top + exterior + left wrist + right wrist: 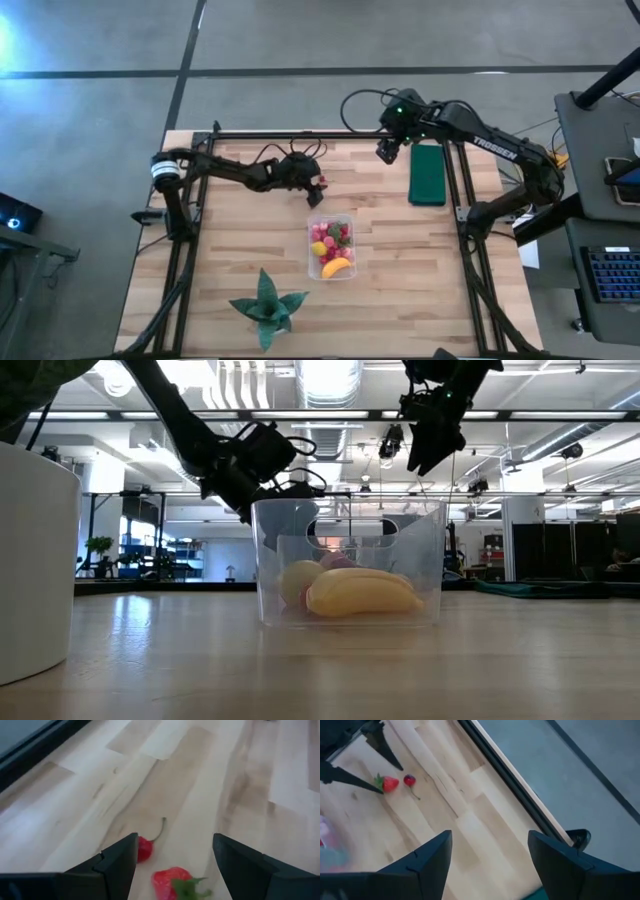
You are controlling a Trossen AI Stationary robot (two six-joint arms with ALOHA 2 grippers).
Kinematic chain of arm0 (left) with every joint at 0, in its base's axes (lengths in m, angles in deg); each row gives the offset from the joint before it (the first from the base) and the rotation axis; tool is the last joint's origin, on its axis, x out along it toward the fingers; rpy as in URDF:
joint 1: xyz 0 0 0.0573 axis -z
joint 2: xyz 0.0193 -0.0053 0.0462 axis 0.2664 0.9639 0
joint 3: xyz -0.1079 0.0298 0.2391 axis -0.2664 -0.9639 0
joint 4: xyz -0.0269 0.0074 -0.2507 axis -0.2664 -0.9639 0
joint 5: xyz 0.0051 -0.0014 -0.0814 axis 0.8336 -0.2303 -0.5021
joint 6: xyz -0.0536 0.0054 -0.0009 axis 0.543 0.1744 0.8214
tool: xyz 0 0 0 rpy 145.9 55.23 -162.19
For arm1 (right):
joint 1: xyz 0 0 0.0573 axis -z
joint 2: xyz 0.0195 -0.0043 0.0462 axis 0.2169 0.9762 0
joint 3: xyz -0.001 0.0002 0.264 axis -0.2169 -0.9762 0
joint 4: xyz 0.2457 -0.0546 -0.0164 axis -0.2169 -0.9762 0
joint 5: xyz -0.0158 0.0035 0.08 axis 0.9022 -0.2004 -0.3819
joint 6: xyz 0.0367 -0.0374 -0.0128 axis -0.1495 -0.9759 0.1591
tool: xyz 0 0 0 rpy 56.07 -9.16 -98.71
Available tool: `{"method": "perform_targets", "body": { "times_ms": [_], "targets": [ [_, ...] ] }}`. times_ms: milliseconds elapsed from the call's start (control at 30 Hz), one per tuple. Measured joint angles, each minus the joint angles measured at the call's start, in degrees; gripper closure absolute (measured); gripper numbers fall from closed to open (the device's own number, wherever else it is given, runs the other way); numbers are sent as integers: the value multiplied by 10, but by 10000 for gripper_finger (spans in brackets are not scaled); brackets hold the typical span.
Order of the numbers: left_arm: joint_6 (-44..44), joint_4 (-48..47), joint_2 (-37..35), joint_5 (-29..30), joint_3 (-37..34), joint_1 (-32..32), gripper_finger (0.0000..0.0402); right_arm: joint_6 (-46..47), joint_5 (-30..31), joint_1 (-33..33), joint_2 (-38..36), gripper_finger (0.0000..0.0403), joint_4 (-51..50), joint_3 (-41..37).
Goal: Pick and placing Produce into tupperware
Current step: Put the cherry into the transparent bin
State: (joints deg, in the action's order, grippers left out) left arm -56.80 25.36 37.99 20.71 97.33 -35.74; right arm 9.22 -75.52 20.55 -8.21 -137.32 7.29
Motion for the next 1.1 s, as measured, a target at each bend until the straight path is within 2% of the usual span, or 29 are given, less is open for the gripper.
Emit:
{"method": "perform_targets", "body": {
  "times_ms": [133,267,400,533,633,933,1100],
  "targets": [
    [-9,-9,2,0,13,-16,160,0,-1,0,0,151,14,-8],
    [-40,-60,14,-6,30,-34,160,0,-3,0,0,155,17,-9],
    [-51,-63,18,-36,37,-51,160,0,-3,0,0,156,19,-9],
    [-51,-70,18,-39,38,-59,160,-2,-3,0,0,157,19,-9],
    [-51,-69,18,-70,38,-61,164,-6,-3,0,0,159,20,-9],
    [-66,-69,44,-83,49,-60,227,-6,-2,0,0,159,21,-9],
    [-93,-68,60,-83,64,-60,248,-6,-2,0,1,160,21,-9]
  ]
}}
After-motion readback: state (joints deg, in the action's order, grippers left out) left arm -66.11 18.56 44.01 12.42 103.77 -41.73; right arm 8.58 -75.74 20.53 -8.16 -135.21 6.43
